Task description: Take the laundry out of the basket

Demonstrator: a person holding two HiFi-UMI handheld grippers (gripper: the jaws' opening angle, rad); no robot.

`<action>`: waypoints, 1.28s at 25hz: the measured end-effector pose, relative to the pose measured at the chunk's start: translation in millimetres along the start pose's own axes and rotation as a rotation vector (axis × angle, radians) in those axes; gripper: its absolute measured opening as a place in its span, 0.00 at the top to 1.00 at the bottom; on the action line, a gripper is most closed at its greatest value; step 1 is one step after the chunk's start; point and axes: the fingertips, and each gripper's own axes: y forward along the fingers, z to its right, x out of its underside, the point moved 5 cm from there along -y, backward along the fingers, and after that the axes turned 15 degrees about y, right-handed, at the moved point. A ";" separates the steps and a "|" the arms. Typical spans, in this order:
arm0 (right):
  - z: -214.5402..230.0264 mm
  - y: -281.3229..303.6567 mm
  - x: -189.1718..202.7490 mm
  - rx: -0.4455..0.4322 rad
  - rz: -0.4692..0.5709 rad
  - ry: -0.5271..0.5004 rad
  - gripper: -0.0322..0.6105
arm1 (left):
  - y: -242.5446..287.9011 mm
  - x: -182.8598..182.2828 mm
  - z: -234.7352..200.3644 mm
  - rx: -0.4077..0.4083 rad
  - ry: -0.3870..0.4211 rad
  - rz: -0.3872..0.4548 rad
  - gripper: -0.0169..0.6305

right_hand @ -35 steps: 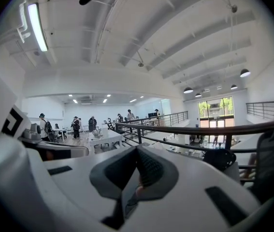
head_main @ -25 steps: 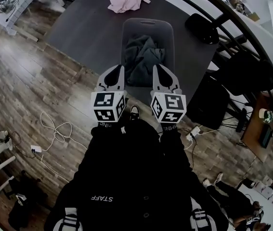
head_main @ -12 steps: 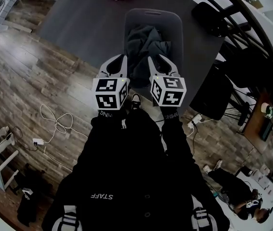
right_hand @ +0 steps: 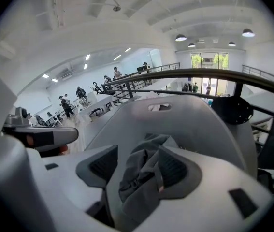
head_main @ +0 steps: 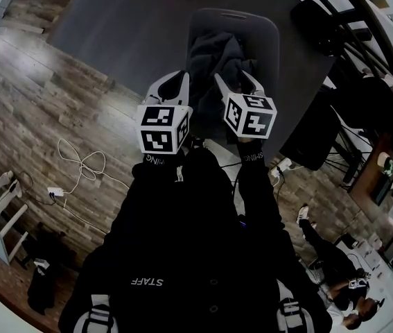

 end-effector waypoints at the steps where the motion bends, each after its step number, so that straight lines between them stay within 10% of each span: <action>1: 3.4 4.9 1.2 0.004 -0.013 0.005 0.55 | 3.3 1.4 -1.1 -0.001 -0.003 -0.006 0.97; 18: 79.6 102.7 44.0 0.138 -0.304 0.102 0.05 | 28.1 9.8 -23.7 -0.016 -0.048 -0.055 0.97; 32: 92.1 166.6 72.8 0.228 -0.412 0.079 0.05 | 32.9 16.6 -29.4 -0.041 -0.050 -0.077 0.97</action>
